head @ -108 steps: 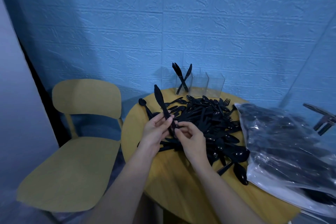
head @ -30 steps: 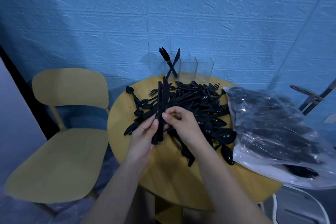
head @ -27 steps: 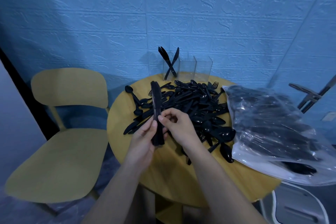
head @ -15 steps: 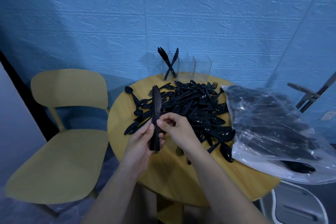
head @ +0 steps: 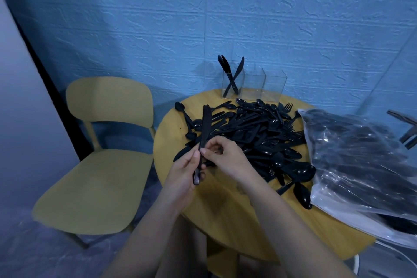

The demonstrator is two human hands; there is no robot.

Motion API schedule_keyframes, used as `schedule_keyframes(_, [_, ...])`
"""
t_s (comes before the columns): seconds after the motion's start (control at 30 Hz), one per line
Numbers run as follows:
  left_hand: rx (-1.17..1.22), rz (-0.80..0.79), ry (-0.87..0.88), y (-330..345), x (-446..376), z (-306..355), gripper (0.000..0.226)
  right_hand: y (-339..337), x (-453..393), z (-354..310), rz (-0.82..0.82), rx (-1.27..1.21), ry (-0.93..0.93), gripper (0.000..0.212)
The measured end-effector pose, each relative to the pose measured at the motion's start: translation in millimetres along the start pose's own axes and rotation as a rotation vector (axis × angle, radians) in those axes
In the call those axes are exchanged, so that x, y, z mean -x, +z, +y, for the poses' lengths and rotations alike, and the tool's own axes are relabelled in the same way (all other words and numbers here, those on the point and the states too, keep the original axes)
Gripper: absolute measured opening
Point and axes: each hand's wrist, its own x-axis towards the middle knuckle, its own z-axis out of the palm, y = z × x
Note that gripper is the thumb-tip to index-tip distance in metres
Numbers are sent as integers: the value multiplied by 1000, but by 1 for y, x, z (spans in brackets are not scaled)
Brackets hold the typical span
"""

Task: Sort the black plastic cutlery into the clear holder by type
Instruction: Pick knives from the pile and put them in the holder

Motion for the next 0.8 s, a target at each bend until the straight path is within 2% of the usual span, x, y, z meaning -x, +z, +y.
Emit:
schedule_keyframes(0.2, [193, 163, -15, -29, -11, 11, 32, -32, -35, -10, 34, 337, -131, 10])
schedule_keyframes(0.37, [222, 197, 21, -47, -14, 17, 34, -24, -72, -13, -204, 849, -324, 22])
schedule_keyframes(0.53, [202, 204, 18, -55, -15, 15, 34, -6, -96, -18, -413, 1164, -462, 34])
schedule_keyframes(0.67, [174, 190, 29, -59, -15, 14, 35, -1, -104, -15, -471, 1236, -502, 41])
schedule_keyframes(0.8, [165, 187, 23, -61, -17, 13, 35, -17, -108, -8, -352, 1056, -421, 26])
